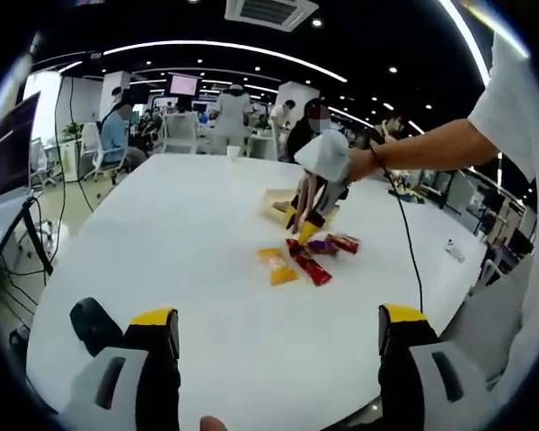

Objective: Place the target food into the container with the food tongs after gripping and lifting it, then release it inside without dropping or visibly crushing the food.

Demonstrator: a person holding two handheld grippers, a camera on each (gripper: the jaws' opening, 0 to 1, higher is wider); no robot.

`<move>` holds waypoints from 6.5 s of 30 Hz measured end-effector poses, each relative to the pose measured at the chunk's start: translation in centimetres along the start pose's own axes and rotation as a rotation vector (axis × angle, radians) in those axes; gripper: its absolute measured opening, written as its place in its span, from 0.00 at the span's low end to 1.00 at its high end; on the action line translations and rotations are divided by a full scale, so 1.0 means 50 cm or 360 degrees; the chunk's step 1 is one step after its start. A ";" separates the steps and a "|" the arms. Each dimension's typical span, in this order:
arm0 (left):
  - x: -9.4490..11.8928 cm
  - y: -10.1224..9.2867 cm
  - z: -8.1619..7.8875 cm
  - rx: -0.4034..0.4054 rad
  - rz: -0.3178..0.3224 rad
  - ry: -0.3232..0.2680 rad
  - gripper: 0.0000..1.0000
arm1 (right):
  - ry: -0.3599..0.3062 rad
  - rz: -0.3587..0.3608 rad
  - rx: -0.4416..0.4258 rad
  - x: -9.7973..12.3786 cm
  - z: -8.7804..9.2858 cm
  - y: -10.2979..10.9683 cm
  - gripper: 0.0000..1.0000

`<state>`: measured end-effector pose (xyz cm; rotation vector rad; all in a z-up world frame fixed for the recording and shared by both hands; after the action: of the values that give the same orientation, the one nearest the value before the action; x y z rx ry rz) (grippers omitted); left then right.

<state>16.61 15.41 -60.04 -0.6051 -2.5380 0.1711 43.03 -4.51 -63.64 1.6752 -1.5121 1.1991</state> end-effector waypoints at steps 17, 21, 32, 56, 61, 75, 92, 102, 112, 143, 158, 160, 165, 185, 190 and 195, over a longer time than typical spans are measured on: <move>-0.004 -0.014 -0.005 -0.0030 0.0030 0.0027 0.92 | -0.0632 0.0162 -0.0671 0.043 0.077 0.158 0.23; -0.011 -0.034 -0.015 -0.0062 0.0050 0.0046 0.92 | -0.0656 0.0174 -0.0732 0.034 0.099 0.172 0.23; -0.017 -0.050 -0.023 -0.0091 0.0064 0.0062 0.92 | -0.0549 0.0159 -0.0707 0.013 0.146 0.208 0.24; -0.015 -0.052 -0.024 -0.0117 0.0068 0.0076 0.91 | -0.0436 0.0230 -0.0697 0.022 0.176 0.188 0.22; -0.013 -0.047 -0.021 -0.0105 0.0061 0.0072 0.91 | -0.0632 0.0258 -0.0620 0.041 0.127 0.156 0.23; -0.007 -0.023 -0.008 -0.0069 0.0021 0.0088 0.91 | -0.0456 0.0254 -0.0387 0.000 0.102 0.012 0.25; -0.017 -0.022 -0.001 -0.0043 0.0037 0.0102 0.91 | -0.0230 0.0261 -0.0665 -0.036 0.101 0.018 0.16; -0.002 -0.024 -0.013 -0.0061 0.0022 0.0095 0.91 | -0.0592 0.0337 -0.0957 0.028 0.090 0.042 0.18; 0.000 -0.071 -0.048 -0.0173 0.0092 0.0064 0.91 | -0.1039 0.0387 -0.1152 0.182 0.053 0.158 0.18; -0.076 -0.325 -0.062 -0.0366 0.0451 0.0163 0.92 | -0.1131 0.0766 -0.1448 0.386 0.301 0.566 0.19; -0.098 -0.411 -0.059 -0.0304 0.0319 0.0151 0.92 | -0.1124 0.0827 -0.1443 0.373 0.383 0.583 0.20; -0.100 -0.416 -0.054 -0.0316 0.0301 0.0181 0.91 | -0.1141 0.0832 -0.1448 0.370 0.387 0.578 0.20; -0.094 -0.421 -0.061 -0.0322 0.0294 0.0176 0.92 | -0.1165 0.0859 -0.1463 0.371 0.384 0.569 0.20; -0.102 -0.369 -0.061 -0.0359 0.0356 0.0233 0.91 | -0.0666 0.0816 -0.1061 0.286 0.433 0.537 0.24; -0.096 -0.358 -0.051 -0.0341 0.0288 0.0270 0.91 | -0.0579 0.0523 -0.0637 0.245 0.443 0.476 0.24; -0.081 -0.351 -0.037 -0.0257 0.0175 0.0276 0.91 | -0.0556 0.0280 -0.0459 0.214 0.449 0.442 0.24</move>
<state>13.91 -2.11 -56.19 -0.7875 -2.3667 -0.0473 26.39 -33.14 -66.96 1.6381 -1.9742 0.7463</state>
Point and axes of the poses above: the point that each gripper's makers call its tool centre point, and the gripper's own axes: x roughly backward along the fingers, y roughly to its left, z roughly out of its underside, the point moved 9 cm from there along x, roughly backward along the fingers, and after that the axes turned 2 degrees about z, right-handed, at the moved point
